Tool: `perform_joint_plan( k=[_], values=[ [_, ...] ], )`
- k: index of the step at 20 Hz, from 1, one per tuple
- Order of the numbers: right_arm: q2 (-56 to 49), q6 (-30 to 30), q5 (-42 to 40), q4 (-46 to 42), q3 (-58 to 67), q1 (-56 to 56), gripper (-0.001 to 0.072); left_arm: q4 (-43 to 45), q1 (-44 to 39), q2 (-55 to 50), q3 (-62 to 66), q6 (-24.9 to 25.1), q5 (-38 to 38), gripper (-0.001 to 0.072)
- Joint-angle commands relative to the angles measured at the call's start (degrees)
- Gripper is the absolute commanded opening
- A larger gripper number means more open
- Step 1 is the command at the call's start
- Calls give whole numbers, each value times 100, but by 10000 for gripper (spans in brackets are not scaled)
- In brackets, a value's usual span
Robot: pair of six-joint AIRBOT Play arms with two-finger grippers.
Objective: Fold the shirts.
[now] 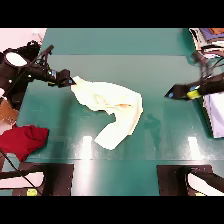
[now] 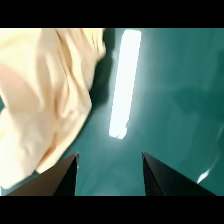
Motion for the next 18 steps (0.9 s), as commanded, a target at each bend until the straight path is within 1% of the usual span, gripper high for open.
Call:
perform_joint_plan(
  k=[1, 4, 6, 9, 11, 12, 13, 15, 18],
  values=[
    [-664, -586, -439, 1049, -876, 184, 460, 33, 2, 24, 278, 9, -46, 25],
    [-1180, -890, -1165, 1727, -1008, 638, 460, 33, 2, 24, 278, 9, -46, 25],
    [-1451, -1003, -1462, 2024, -892, 894, 460, 33, 2, 24, 278, 11, -44, 25],
    [-1856, -1012, -1550, 1996, -487, 1207, 460, 33, 2, 24, 278, 13, -42, 25],
    [-2090, -1012, -1606, 1947, -251, 1316, 432, 33, 2, 24, 278, 13, -57, 25],
    [-2179, -1019, -1602, 1943, -149, 1353, 240, 33, 2, 24, 278, 15, -79, 24],
    [-2218, -1023, -1598, 1871, -59, 1353, 21, 33, 2, 24, 282, 20, -105, 25],
    [-2100, -1008, -1591, 1486, 157, 1314, 15, 98, 35, 127, 345, 70, -103, 24],
    [-1392, -715, -1390, 761, 804, 920, 15, 247, 203, 682, 824, 70, -46, 23]
  ],
)
